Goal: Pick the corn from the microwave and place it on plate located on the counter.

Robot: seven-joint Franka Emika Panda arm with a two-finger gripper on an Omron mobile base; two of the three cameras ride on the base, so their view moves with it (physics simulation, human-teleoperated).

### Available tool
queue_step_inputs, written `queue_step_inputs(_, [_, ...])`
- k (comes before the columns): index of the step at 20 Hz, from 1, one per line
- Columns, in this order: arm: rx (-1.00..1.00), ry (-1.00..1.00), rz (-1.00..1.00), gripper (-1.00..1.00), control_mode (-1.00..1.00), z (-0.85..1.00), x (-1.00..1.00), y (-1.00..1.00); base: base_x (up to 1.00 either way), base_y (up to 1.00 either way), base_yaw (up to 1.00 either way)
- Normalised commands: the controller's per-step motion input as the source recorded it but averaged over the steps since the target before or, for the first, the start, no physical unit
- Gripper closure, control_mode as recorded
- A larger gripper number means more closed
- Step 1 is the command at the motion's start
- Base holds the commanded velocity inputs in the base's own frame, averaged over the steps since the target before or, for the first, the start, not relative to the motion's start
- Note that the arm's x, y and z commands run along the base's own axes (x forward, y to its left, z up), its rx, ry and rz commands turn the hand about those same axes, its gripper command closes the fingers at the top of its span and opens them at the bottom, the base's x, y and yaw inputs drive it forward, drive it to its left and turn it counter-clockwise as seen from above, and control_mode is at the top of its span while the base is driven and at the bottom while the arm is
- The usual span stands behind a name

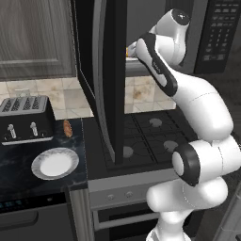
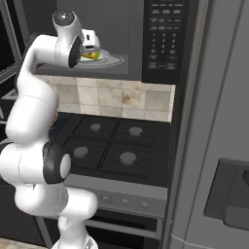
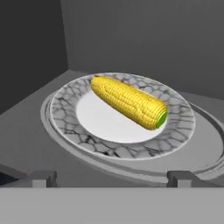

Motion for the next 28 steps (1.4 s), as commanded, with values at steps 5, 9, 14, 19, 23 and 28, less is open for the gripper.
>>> queue_step_inputs(5, [0.00,0.02,0.00,-1.00,-1.00,-0.01,0.74,0.00,0.00,0.00,0.00])
queue_step_inputs(9, [0.00,0.00,0.00,-1.00,-1.00,0.00,0.68,0.00,0.00,0.00,0.00])
queue_step_inputs(14, [0.00,0.00,0.00,-1.00,-1.00,-0.02,0.50,0.00,0.00,0.00,0.00])
queue_step_inputs(19, [0.00,0.00,0.00,-1.00,-1.00,-0.06,0.38,0.00,0.00,0.00,0.00])
queue_step_inputs(23, [0.00,0.00,0.00,-1.00,-1.00,-0.03,0.17,0.00,0.00,0.00,0.00])
queue_step_inputs(28, [0.00,0.02,0.01,-1.00,-1.00,-0.07,0.12,0.00,0.00,0.00,0.00])
